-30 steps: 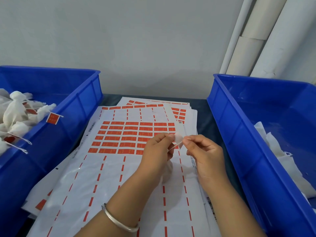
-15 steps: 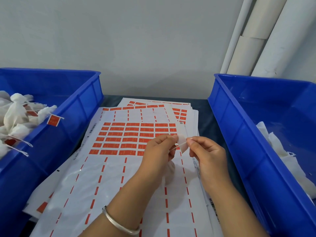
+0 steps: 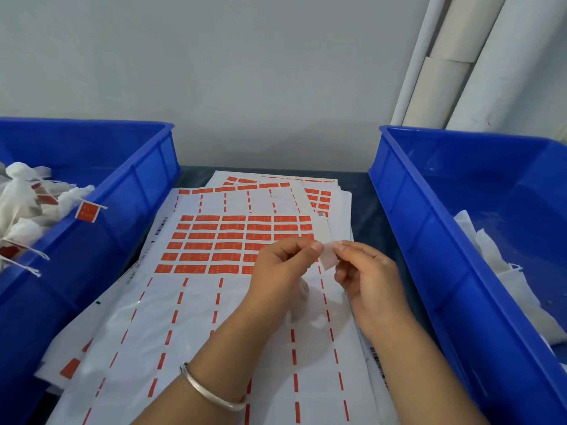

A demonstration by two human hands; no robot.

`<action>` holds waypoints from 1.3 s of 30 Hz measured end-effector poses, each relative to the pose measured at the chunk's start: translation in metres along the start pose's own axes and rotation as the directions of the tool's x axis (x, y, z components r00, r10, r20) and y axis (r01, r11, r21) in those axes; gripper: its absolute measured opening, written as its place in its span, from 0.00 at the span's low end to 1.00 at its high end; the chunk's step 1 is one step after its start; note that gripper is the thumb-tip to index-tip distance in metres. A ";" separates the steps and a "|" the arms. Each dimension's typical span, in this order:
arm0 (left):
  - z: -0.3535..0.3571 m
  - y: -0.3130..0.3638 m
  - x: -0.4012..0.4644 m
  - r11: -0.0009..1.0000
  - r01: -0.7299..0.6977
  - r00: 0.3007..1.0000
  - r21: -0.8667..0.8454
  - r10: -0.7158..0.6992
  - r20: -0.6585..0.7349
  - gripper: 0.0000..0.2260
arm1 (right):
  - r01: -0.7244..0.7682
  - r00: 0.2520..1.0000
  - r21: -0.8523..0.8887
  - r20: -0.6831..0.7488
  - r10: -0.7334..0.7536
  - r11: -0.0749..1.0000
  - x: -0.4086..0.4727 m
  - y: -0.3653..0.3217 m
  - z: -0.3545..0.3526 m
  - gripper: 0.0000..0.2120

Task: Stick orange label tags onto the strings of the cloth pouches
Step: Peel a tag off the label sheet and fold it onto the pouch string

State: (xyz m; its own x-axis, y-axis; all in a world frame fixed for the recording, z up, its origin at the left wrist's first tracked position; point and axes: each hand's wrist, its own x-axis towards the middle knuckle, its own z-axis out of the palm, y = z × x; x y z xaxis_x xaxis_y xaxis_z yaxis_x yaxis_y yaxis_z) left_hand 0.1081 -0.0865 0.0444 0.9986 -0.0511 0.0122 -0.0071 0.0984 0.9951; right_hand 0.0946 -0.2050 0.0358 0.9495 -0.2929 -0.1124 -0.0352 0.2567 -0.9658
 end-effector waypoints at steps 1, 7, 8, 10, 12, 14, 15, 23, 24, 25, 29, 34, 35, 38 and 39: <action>-0.001 -0.001 0.000 0.999 -0.031 0.999 0.010 0.031 0.022 0.08 | -0.013 1.000 0.021 0.016 0.013 1.000 0.000 0.000 0.000 0.05; -0.003 -0.007 -0.002 0.972 -0.185 0.982 0.145 0.176 0.073 0.08 | -0.082 0.995 0.119 0.071 0.074 0.990 0.001 -0.001 -0.001 0.08; -0.003 -0.008 -0.002 0.959 -0.219 0.975 0.179 0.207 0.086 0.09 | -0.087 0.994 0.122 0.072 0.078 0.989 0.002 -0.001 -0.001 0.08; -0.003 -0.008 -0.003 0.926 -0.282 0.959 0.251 0.262 0.111 0.08 | -0.091 0.994 0.127 0.073 0.083 0.988 0.001 -0.001 -0.002 0.08; -0.004 -0.010 -0.002 0.885 -0.340 0.940 0.319 0.315 0.129 0.07 | -0.092 0.994 0.134 0.067 0.083 0.987 0.001 -0.002 -0.002 0.07; -0.005 -0.013 -0.002 0.840 -0.389 0.921 0.378 0.359 0.150 0.08 | -0.096 0.994 0.135 0.061 0.088 0.986 0.000 -0.002 -0.002 0.07; -0.005 -0.015 -0.002 0.828 -0.403 0.915 0.390 0.371 0.159 0.07 | -0.099 0.994 0.135 0.062 0.091 0.986 0.000 -0.002 -0.002 0.07; -0.002 -0.014 0.002 0.841 -0.360 0.931 0.404 0.350 0.101 0.05 | 0.001 0.997 0.059 0.076 -0.006 0.998 -0.001 -0.001 0.001 0.08; -0.002 -0.014 0.002 0.858 -0.351 0.935 0.376 0.344 0.089 0.07 | 0.030 0.995 0.051 0.094 -0.035 0.998 -0.001 -0.001 0.002 0.10; -0.002 -0.014 0.002 0.877 -0.335 0.941 0.344 0.332 0.070 0.08 | 0.055 0.993 0.039 0.103 -0.059 0.998 0.000 -0.001 0.003 0.13; -0.002 -0.012 0.003 0.924 -0.256 0.962 0.284 0.271 -0.014 0.07 | 0.144 0.984 -0.011 0.104 -0.142 0.990 -0.001 0.000 0.005 0.17; -0.004 -0.011 0.005 0.952 -0.206 0.976 0.226 0.216 -0.024 0.01 | 0.219 0.970 -0.080 0.130 -0.207 0.972 -0.001 0.004 0.007 0.28; -0.005 -0.010 0.005 0.969 -0.178 0.983 0.174 0.184 -0.019 0.01 | 0.222 0.970 -0.080 0.124 -0.211 0.972 0.000 0.004 0.006 0.26; -0.006 -0.008 0.006 0.992 -0.112 0.994 0.065 0.112 0.002 0.02 | 0.222 0.972 -0.068 0.101 -0.214 0.973 0.003 0.006 0.004 0.23; -0.006 -0.008 0.006 0.994 -0.095 0.995 0.047 0.095 0.004 0.02 | 0.219 0.972 -0.058 0.097 -0.213 0.974 0.003 0.007 0.003 0.21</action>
State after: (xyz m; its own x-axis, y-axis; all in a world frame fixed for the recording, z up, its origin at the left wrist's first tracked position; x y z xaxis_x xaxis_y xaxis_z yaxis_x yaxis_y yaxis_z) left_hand 0.1141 -0.0818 0.0357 0.9932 -0.0457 0.1070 -0.1045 0.0556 0.9930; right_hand 0.0985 -0.2015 0.0295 0.9609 -0.2501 0.1190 0.1557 0.1322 -0.9789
